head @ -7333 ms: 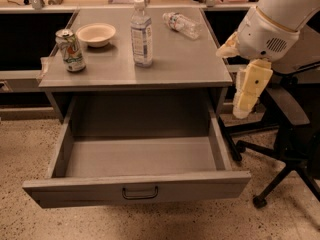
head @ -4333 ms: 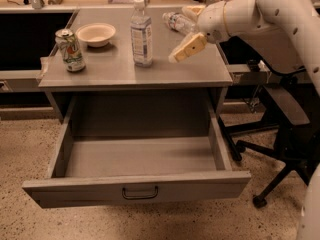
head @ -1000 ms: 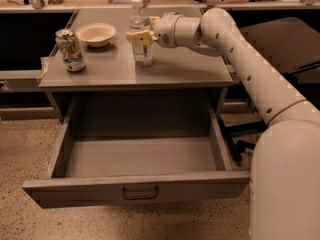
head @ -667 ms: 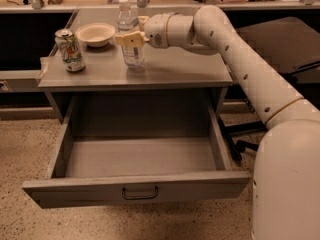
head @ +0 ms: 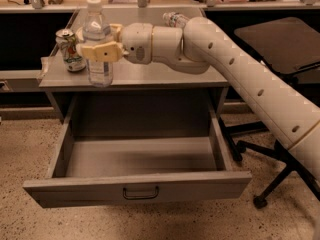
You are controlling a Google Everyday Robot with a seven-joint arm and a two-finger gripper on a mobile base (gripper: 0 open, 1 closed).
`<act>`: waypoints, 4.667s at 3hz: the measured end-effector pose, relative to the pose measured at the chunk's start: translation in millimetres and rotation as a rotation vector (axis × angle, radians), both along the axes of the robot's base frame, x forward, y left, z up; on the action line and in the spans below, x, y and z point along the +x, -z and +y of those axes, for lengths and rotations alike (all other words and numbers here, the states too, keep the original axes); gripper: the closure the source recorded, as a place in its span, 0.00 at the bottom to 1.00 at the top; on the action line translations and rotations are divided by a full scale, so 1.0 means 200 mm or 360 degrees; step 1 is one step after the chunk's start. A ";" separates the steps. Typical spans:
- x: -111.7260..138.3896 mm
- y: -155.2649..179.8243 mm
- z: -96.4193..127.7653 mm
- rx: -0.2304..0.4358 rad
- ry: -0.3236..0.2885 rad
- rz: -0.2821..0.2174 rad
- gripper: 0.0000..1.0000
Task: Place blue plastic bottle into top drawer
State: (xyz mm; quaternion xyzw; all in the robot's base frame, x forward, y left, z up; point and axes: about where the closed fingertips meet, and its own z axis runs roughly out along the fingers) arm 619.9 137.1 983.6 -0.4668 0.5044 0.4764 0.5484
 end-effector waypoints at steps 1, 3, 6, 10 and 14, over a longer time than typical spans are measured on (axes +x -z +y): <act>-0.25 0.01 -0.03 0.0031 0.0040 0.0083 1.00; -0.33 0.22 0.04 0.0042 -0.0021 0.0194 1.00; -0.36 1.02 0.19 -0.0116 -0.0014 0.0349 1.00; -0.23 1.24 0.03 -0.0458 0.0203 -0.0090 1.00; -0.06 1.38 0.04 -0.0185 0.0047 -0.0204 0.34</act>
Offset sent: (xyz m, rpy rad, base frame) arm -0.0469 -0.0064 0.0004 0.0207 0.0475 -0.0229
